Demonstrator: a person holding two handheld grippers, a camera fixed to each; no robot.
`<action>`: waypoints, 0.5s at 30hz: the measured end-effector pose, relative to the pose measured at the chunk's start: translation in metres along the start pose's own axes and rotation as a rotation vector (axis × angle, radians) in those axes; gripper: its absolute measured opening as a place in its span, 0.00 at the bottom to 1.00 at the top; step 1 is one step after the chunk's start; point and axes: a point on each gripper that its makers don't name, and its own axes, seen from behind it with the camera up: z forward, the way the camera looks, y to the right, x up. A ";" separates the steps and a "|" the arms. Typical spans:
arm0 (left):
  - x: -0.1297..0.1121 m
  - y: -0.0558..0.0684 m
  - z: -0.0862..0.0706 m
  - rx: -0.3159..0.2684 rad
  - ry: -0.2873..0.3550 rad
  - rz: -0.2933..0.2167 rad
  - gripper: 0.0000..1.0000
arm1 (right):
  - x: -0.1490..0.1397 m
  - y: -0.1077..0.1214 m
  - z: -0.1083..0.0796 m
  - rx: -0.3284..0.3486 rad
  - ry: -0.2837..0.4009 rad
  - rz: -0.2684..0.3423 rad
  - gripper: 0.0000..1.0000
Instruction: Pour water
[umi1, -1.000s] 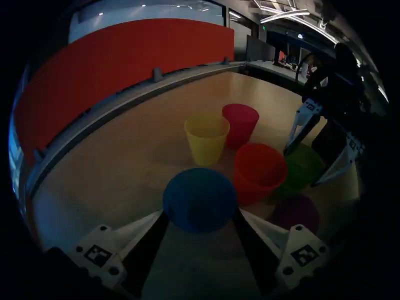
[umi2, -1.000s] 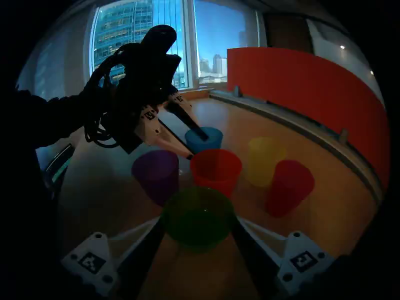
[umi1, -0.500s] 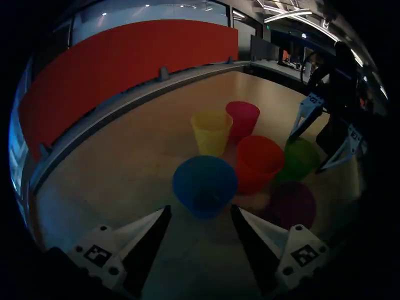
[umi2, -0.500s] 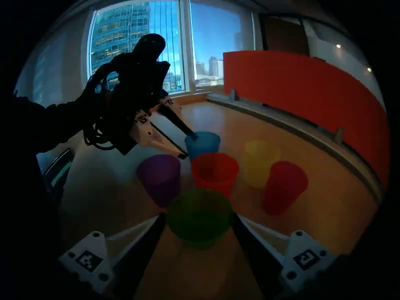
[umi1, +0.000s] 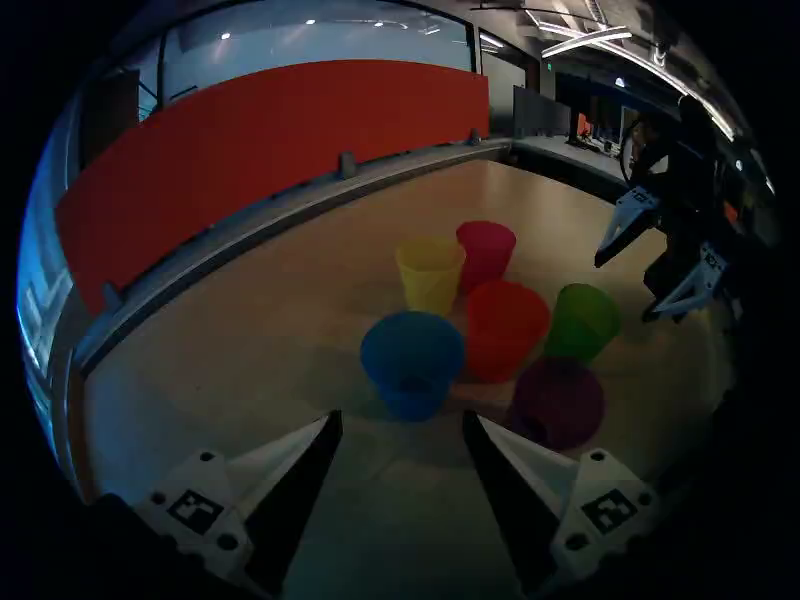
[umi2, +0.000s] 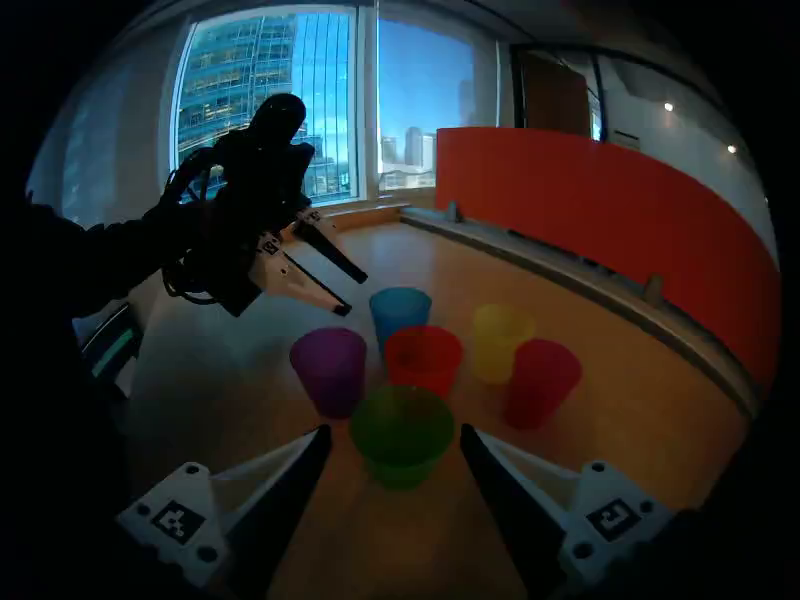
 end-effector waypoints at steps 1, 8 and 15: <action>0.000 0.000 -0.003 0.004 0.003 -0.002 0.89 | 0.001 0.000 -0.003 -0.004 0.004 0.001 1.00; 0.002 0.003 -0.021 0.030 0.038 -0.027 0.89 | 0.005 0.001 -0.023 -0.043 0.043 0.011 1.00; -0.002 0.009 -0.036 0.055 0.072 -0.055 0.89 | 0.009 0.005 -0.040 -0.091 0.087 0.036 1.00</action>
